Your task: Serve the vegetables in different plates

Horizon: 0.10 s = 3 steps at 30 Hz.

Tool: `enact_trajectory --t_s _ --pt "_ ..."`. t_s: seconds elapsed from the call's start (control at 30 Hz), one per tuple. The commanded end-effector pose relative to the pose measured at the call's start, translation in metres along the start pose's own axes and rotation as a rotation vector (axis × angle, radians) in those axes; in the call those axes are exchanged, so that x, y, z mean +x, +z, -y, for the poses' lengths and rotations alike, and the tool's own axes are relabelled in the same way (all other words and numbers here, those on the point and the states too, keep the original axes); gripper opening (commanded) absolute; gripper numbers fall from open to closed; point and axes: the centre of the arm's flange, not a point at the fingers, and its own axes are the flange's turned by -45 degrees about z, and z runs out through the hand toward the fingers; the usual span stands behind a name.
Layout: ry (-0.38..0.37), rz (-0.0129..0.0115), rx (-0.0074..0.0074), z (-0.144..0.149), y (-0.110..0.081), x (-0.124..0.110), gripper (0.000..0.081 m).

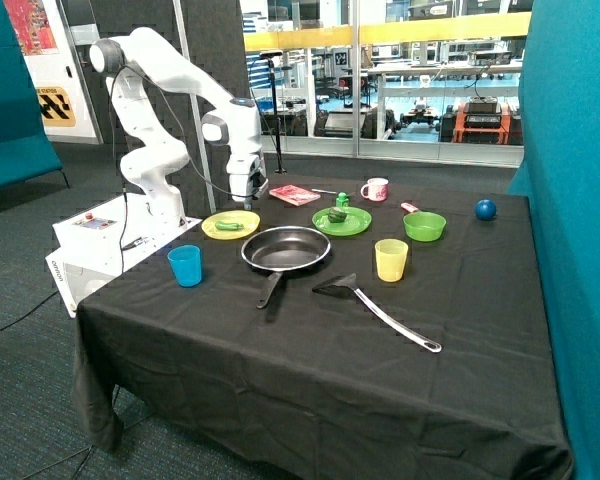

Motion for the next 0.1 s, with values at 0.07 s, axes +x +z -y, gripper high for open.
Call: enact_trajectory --t_s 0.07 --pt "-0.113 0.0025 0.0005 -0.004 -0.009 0.058 0.052"
